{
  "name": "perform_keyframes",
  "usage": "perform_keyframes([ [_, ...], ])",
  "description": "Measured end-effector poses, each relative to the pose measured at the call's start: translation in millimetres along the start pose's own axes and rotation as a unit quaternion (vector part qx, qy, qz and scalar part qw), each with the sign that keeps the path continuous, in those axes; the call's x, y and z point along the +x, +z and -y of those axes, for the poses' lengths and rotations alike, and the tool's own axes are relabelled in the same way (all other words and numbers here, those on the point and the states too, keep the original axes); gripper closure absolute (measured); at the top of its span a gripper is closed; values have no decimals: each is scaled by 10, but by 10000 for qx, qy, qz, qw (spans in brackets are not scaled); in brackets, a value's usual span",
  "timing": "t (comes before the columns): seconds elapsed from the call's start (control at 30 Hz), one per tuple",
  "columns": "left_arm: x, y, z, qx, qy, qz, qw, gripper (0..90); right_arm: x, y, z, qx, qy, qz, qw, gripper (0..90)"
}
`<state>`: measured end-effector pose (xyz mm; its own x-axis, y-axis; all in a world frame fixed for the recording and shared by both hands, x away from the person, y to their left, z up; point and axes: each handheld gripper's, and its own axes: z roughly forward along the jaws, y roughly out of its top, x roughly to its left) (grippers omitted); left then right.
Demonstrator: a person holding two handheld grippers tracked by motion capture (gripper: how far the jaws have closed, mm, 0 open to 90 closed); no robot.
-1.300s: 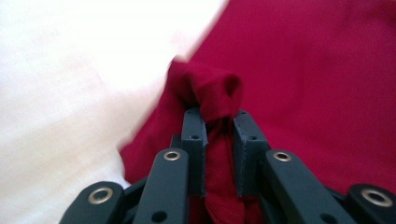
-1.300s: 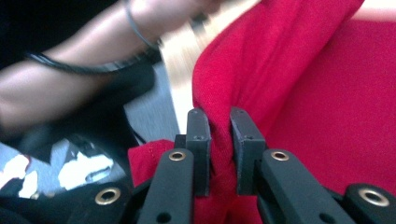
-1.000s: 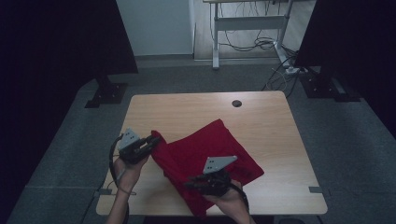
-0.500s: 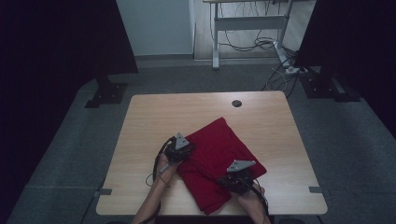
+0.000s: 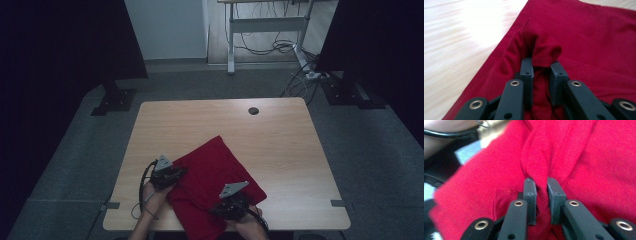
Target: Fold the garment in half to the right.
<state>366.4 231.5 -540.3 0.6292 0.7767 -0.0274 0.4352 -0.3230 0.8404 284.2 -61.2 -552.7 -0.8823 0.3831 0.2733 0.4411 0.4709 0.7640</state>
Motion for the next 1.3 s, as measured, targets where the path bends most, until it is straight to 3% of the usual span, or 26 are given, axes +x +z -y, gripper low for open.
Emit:
perform_keyframes([
  [0.03,0,0,0,0,0,0,10000,779,0,0,0,0,0,0,10000,797],
  [0.07,31,-141,-83,-230,-89,31,9997,781,108,-80,-150,-365,-107,-238,9990,799],
  [0.17,45,-218,-141,-380,-139,60,9992,781,140,-127,-210,-462,-160,-271,9984,799],
  [0.2,59,-554,-509,-944,-192,143,9952,781,140,-127,-210,-462,-160,-271,9984,799],
  [0.23,59,-554,-509,-944,-192,143,9952,781,140,-127,-210,-462,-160,-271,9984,799],
  [0.27,59,-554,-509,-944,-192,143,9952,781,268,-407,-490,-841,-412,-256,9953,799],
  [0.3,-37,-774,-973,-1347,93,140,9907,781,268,-407,-490,-841,-412,-256,9953,799],
  [0.33,-37,-774,-973,-1347,93,140,9907,780,268,-407,-490,-841,-412,-256,9953,799],
  [0.37,-97,-773,-1141,-1444,232,114,9892,780,335,-763,-729,-1110,-670,1,9916,799],
  [0.43,-97,-773,-1141,-1444,232,114,9892,779,316,-898,-772,-1207,-685,136,9902,799],
  [0.47,-206,-487,-1355,-1458,529,131,9878,779,316,-898,-772,-1207,-685,136,9902,799],
  [0.5,-206,-487,-1355,-1458,529,131,9878,773,316,-898,-772,-1207,-685,136,9902,799],
  [0.53,-237,-279,-1367,-1429,637,191,9875,773,178,-1061,-691,-1259,-588,561,9887,799],
  [0.6,-237,-279,-1367,-1429,637,191,9875,769,84,-1053,-591,-1221,-456,682,9891,799],
  [0.63,-270,185,-1295,-1224,694,312,9896,769,84,-1053,-591,-1221,-456,682,9891,798],
  [0.67,-284,334,-1256,-1131,701,319,9906,764,-124,-956,-351,-1040,-143,912,9903,798],
  [0.7,-284,334,-1256,-1131,701,319,9906,762,-124,-956,-351,-1040,-143,912,9903,798],
  [0.73,-311,590,-1172,-952,839,270,9916,762,-190,-918,-276,-958,-69,1002,9903,798],
  [0.87,-316,944,-1015,-461,954,155,9942,743,-443,-782,-24,-740,314,1117,9905,798],
  [0.93,-316,944,-1015,-461,954,155,9942,727,-525,-713,70,-645,452,1128,9905,798],
  [0.97,-242,1101,-877,-222,690,130,9973,727,-525,-713,70,-645,452,1128,9905,799],
  [1.13,-142,1179,-772,-137,190,77,9997,710,-596,-505,199,-260,490,1345,9894,799],
  [1.2,-142,1179,-772,-137,190,77,9997,711,-584,-482,201,-214,466,1391,9889,799],
  [1.23,-29,1167,-786,-267,-453,111,9986,711,-584,-482,201,-214,466,1391,9889,800],
  [1.27,-29,1167,-786,-267,-453,111,9986,705,-584,-482,201,-214,466,1391,9889,800],
  [1.3,78,1155,-779,-267,-878,175,9956,705,-547,-456,203,-173,421,1512,9875,800],
])
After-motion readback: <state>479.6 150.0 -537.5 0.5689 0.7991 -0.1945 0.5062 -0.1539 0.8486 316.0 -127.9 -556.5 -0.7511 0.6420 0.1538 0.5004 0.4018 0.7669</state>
